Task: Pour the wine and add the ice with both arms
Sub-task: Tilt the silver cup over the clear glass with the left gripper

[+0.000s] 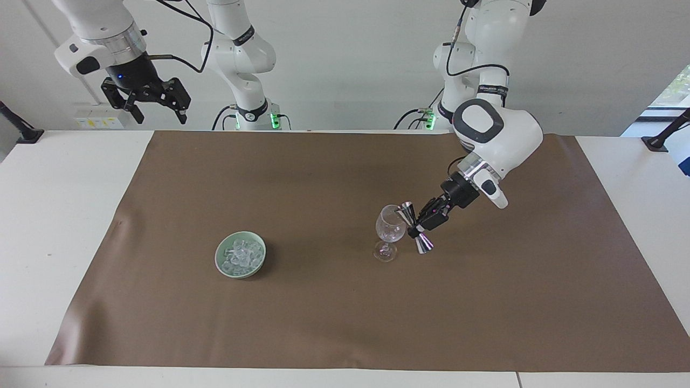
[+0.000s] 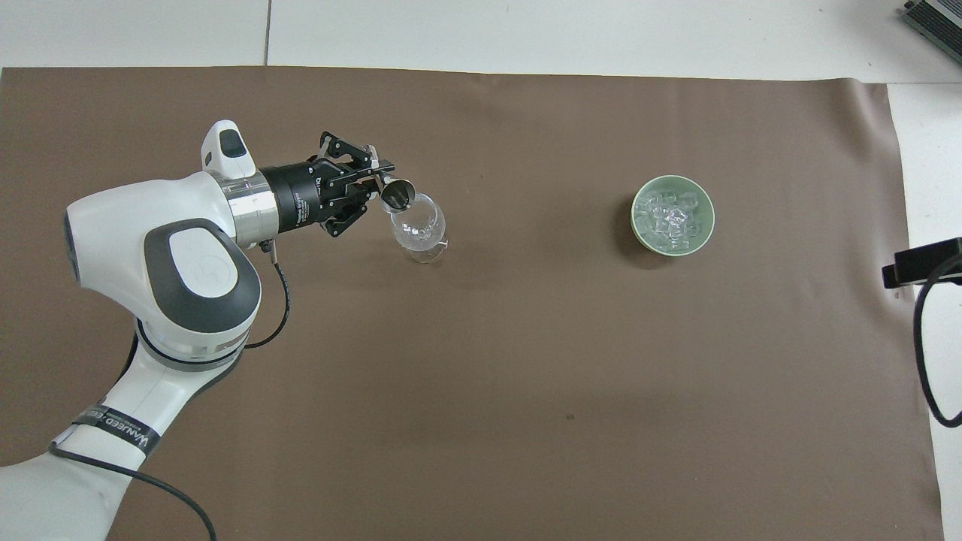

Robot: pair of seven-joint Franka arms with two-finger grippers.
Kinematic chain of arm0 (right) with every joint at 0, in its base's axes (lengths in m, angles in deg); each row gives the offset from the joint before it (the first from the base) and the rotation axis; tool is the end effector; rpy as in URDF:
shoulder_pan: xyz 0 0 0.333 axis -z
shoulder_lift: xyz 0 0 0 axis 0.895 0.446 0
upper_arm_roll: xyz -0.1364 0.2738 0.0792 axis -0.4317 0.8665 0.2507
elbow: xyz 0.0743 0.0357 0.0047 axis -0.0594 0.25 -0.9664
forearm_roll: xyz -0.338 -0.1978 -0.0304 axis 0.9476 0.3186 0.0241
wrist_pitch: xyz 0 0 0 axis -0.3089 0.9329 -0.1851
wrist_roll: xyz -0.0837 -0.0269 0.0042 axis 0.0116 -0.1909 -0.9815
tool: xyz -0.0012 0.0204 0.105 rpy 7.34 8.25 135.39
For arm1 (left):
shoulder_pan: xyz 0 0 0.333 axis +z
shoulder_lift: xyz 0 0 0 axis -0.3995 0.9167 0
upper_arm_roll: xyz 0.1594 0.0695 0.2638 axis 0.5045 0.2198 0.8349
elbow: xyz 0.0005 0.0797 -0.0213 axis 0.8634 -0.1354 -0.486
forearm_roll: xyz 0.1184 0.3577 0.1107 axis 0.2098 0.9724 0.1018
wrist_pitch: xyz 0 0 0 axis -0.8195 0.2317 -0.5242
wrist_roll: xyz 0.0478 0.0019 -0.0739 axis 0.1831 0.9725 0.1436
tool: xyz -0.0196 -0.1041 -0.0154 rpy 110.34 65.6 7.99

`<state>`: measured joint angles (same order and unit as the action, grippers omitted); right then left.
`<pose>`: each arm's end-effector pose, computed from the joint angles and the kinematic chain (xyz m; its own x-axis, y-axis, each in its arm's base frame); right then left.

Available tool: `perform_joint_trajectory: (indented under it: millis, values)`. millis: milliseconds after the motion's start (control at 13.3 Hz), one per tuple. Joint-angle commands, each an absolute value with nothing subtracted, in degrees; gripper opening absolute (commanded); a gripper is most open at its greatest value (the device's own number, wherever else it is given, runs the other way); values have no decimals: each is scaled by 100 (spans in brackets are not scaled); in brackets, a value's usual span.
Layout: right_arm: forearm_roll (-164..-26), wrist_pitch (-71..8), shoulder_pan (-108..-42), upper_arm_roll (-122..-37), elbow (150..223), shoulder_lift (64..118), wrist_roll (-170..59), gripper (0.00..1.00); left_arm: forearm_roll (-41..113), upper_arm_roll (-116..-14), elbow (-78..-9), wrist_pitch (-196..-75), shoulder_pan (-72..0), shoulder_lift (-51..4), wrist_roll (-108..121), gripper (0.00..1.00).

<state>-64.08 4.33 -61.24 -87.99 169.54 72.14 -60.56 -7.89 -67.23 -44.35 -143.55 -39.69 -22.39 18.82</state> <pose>0.5192 -0.0340 0.6688 0.9992 -0.0179 -0.0358 -0.0177 -0.9998 0.0044 0.5944 -0.2152 0.4298 0.6144 0.6710 -0.4151 0.6945 -0.2102 0.6881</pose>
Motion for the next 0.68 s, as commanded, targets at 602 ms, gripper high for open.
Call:
perform_joint_trajectory:
  millis: [602]
  values:
    - [-6468, 387, -6123, -8798, 17024, 7135, -6118, 100, -804, -6669, -4610, -14911, -4271, -2363, 1453, 0]
